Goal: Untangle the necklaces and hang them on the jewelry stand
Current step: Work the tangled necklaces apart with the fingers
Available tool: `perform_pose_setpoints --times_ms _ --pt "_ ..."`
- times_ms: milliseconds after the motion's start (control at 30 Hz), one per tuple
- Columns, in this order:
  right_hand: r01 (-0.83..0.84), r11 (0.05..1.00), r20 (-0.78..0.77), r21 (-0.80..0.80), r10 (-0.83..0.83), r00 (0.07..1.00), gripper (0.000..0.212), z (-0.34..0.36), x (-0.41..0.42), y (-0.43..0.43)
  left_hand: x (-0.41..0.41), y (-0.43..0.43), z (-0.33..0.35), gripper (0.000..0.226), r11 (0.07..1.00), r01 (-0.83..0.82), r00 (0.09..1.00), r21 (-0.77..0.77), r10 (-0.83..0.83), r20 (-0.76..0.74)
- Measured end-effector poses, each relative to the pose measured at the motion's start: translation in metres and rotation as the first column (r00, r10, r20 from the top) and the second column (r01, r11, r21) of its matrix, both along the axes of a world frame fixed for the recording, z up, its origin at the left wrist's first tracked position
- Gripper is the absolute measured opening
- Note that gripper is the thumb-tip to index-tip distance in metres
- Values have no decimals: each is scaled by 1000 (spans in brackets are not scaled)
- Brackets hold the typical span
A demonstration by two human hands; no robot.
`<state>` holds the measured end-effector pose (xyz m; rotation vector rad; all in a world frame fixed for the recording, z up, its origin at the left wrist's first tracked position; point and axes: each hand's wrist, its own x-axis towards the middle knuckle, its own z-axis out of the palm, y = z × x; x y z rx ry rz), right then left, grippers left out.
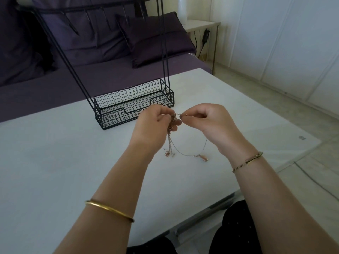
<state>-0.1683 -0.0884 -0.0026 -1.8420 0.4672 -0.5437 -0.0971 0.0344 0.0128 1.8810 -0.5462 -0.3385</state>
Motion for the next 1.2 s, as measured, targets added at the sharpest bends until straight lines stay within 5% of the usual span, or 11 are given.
perform_pose_setpoints --times_ms 500,1200 --pt "29 994 2 105 -29 1000 10 0 0 1 -4 -1 5 8 984 -113 980 139 87 178" --pt "29 999 11 30 -29 1000 12 -2 3 2 1 -1 4 19 999 -43 998 -26 42 -55"
